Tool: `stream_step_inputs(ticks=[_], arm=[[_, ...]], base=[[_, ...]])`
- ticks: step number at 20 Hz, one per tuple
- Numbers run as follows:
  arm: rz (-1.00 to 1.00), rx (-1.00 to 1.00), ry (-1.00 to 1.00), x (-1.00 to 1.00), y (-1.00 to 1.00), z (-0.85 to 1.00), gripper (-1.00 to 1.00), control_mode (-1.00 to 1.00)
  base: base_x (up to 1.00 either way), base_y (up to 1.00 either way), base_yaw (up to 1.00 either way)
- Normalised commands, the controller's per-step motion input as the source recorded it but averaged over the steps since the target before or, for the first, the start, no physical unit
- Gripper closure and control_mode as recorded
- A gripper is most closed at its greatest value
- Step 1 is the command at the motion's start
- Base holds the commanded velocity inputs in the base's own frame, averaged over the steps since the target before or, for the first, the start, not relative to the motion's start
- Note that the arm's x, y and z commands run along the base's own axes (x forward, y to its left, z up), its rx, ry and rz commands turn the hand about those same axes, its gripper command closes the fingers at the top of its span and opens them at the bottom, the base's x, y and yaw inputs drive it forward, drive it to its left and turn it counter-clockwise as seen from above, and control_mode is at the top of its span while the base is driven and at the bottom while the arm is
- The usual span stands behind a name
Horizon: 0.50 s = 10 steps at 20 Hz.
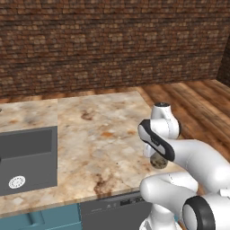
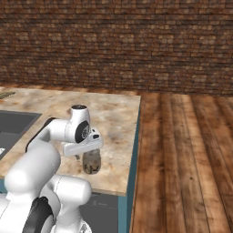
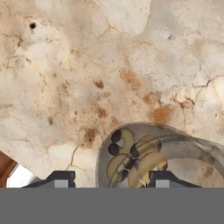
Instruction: Pick the jar and jar from the dining table and place them in the open cabinet. Close the cabinet after placing the objects.
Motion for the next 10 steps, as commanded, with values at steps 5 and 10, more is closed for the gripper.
stream_step_inputs(ticks=[5, 10], arm=[[0.00, 0.00, 0.00, 0.00, 0.00, -0.01, 1.00, -1.00], [-0.01, 0.00, -0.06, -0.08, -0.02, 0.13, 1.00, -1.00]], base=[[0.00, 0.00, 0.00], [0.00, 0.00, 0.00]])
